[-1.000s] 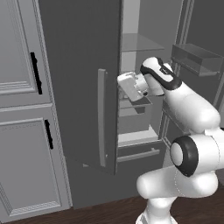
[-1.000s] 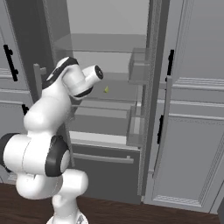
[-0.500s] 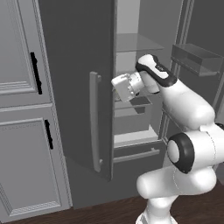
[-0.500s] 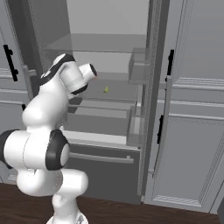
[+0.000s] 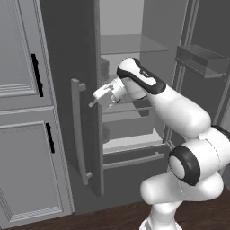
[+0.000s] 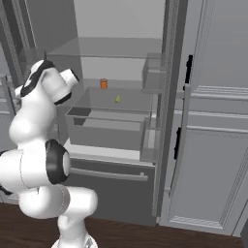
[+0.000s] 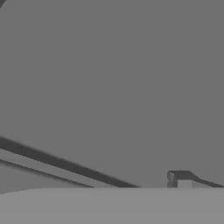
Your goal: Grab a lemon wedge from the fridge and one ice cube from the ice bowl, and put them in the glass of lemonade.
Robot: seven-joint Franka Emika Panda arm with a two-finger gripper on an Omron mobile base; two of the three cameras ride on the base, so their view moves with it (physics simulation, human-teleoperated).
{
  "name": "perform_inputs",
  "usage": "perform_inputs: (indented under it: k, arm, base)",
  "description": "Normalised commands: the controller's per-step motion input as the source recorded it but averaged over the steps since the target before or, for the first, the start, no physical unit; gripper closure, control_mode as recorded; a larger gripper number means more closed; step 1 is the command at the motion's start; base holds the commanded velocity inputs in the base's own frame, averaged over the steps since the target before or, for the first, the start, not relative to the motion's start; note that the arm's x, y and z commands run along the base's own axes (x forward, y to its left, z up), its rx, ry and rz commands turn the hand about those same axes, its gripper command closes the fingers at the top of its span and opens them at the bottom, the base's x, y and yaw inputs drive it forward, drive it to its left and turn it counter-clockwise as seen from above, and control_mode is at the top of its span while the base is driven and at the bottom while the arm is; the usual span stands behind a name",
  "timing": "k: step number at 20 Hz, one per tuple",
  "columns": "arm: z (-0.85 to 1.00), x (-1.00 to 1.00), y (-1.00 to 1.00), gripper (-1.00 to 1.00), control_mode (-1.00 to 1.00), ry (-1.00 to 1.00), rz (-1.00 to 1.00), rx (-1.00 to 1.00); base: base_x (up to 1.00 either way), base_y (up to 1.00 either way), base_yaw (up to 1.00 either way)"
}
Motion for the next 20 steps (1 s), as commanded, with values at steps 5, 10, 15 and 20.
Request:
perform_inputs:
  k: [5, 10, 15, 20]
  arm:
    - [0.00, -0.42, 0.96, -1.00, -1.00, -0.35, 0.16, 0.00]
    - [0.11, -0.22, 0.63, -1.00, -1.00, -0.36, 0.04, 0.00]
    - [0.22, -0.33, 0.32, -1.00, -1.00, -0.21, 0.01, 0.00]
    - [0.14, -0.79, -0.44, -1.00, -1.00, -0.05, -0.14, 0.06]
  base:
    - [0.00, 0.00, 0.00]
    - [0.00, 0.00, 0.00]
    - [0.00, 0.00, 0.00]
    - [0.00, 0.00, 0.00]
